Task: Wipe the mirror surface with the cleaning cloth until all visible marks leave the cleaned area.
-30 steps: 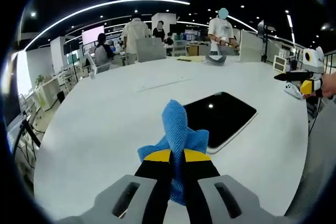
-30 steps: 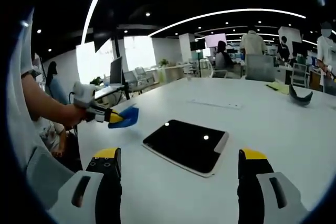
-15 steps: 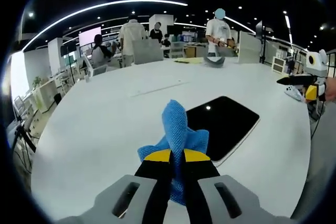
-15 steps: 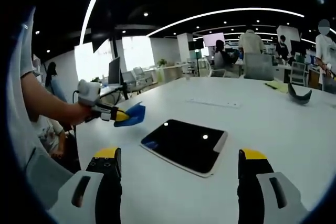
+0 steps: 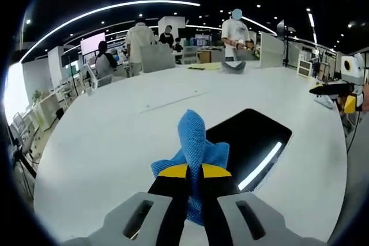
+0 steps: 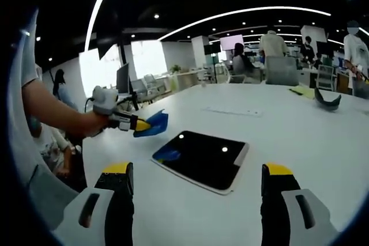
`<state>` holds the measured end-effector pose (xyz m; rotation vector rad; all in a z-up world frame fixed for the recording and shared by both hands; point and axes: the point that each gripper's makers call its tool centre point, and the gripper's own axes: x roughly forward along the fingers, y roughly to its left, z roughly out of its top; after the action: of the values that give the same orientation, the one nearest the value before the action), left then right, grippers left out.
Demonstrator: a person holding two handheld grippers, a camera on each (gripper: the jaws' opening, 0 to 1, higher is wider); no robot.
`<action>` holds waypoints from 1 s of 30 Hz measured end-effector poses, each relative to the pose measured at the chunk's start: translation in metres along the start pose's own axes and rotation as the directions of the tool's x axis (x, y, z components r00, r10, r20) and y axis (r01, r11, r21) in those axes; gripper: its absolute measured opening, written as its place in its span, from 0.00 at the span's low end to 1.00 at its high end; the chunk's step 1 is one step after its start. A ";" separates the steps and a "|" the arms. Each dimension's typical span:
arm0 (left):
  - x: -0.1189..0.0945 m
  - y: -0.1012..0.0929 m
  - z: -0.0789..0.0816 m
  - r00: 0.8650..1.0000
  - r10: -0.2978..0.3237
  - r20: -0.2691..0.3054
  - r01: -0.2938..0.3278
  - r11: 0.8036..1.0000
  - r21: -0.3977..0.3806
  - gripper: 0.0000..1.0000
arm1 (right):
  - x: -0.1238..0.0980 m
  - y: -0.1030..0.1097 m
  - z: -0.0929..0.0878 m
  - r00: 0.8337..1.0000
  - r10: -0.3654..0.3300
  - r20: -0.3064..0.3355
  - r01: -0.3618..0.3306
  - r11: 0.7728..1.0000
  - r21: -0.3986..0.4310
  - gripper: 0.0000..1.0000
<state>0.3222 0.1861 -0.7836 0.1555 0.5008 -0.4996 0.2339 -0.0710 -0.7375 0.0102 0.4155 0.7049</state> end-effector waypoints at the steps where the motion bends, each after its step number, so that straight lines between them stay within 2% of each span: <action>1: 0.002 0.000 0.002 1.000 0.000 0.002 0.000 1.000 -0.001 0.04 | 0.001 0.000 0.000 1.000 0.001 -0.002 -0.001 1.000 -0.002 0.91; 5: 0.010 0.001 0.006 1.000 -0.003 0.008 0.003 1.000 -0.014 0.04 | 0.004 0.001 -0.001 1.000 0.007 0.005 -0.007 1.000 0.011 0.90; 7: 0.014 0.002 0.009 1.000 -0.002 0.014 0.002 1.000 -0.016 0.04 | 0.005 0.001 -0.004 1.000 0.009 -0.011 -0.009 1.000 0.016 0.90; 23: 0.052 0.007 0.020 1.000 -0.001 0.013 0.001 1.000 -0.017 0.04 | 0.004 -0.004 0.006 1.000 -0.004 0.008 0.004 1.000 0.012 0.90; 26: 0.059 0.006 0.022 1.000 0.005 0.014 -0.004 0.998 -0.056 0.04 | 0.005 -0.003 0.005 1.000 -0.004 0.006 0.004 1.000 0.012 0.90; 30: 0.072 0.000 0.017 1.000 -0.002 -0.009 0.001 0.999 -0.042 0.04 | 0.005 -0.003 0.005 1.000 -0.011 0.010 0.011 1.000 0.010 0.89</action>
<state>0.3840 0.1512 -0.8041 0.1167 0.5201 -0.4897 0.2416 -0.0697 -0.7350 0.0209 0.4089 0.6913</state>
